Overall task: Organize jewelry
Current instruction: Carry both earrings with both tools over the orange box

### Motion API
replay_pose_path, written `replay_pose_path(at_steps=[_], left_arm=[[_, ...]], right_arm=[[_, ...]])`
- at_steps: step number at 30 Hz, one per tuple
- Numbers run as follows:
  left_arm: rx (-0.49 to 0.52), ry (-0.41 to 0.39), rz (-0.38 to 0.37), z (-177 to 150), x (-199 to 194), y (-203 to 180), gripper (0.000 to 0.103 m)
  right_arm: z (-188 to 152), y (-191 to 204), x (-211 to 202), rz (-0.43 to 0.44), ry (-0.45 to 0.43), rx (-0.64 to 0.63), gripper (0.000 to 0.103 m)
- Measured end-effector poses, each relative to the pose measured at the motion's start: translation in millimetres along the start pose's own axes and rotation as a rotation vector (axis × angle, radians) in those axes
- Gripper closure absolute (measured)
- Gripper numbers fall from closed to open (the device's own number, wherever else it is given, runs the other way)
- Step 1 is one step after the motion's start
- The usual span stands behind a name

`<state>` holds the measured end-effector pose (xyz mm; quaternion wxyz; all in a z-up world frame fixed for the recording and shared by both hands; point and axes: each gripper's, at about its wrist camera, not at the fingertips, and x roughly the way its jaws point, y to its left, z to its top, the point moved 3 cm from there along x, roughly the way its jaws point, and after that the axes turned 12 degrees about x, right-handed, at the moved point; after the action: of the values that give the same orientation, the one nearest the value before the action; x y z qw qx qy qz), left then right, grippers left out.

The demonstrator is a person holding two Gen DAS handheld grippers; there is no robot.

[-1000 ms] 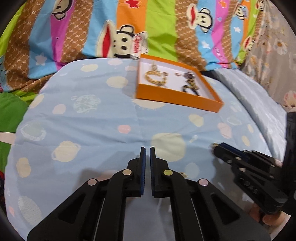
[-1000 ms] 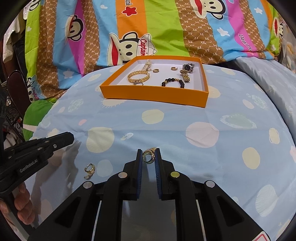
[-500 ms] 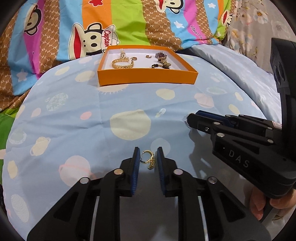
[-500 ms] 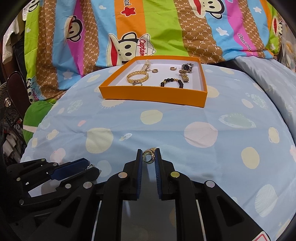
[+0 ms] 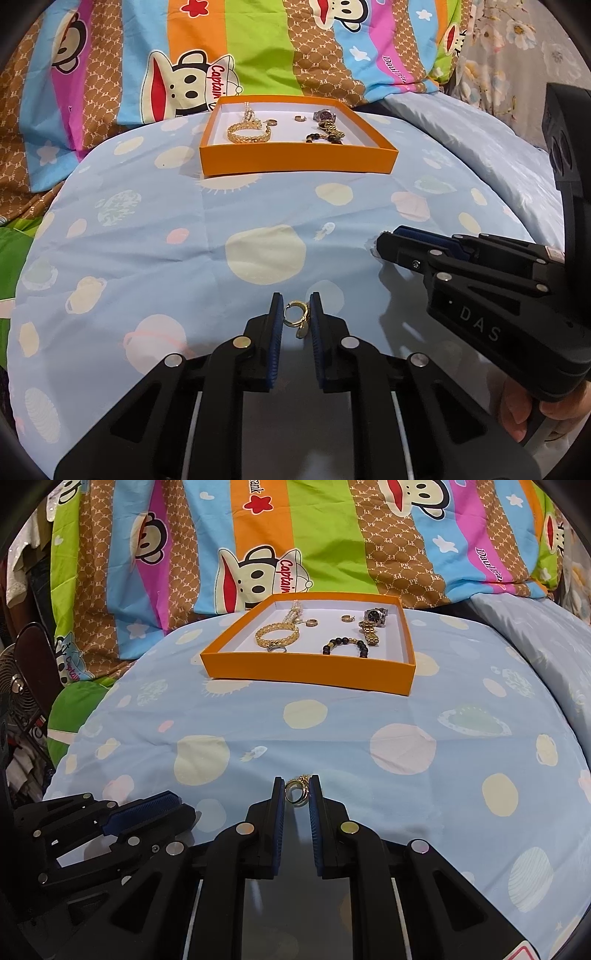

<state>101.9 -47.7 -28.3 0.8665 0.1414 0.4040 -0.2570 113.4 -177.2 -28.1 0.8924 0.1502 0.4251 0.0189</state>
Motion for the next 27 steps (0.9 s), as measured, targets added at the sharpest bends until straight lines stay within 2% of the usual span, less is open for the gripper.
replay_pose_path(at_steps=[18,27], left_arm=[[-0.013,-0.018,0.068,7.2,-1.1,5.9,0.089],[-0.002,-0.031,0.079,28.0,-2.7,9.1,0.089]], right_arm=[[-8.6,17.4,-1.2,0.012,0.003,-0.047,0.09],[-0.4,18.5,-0.5,0.008,0.011,-0.051,0.09]])
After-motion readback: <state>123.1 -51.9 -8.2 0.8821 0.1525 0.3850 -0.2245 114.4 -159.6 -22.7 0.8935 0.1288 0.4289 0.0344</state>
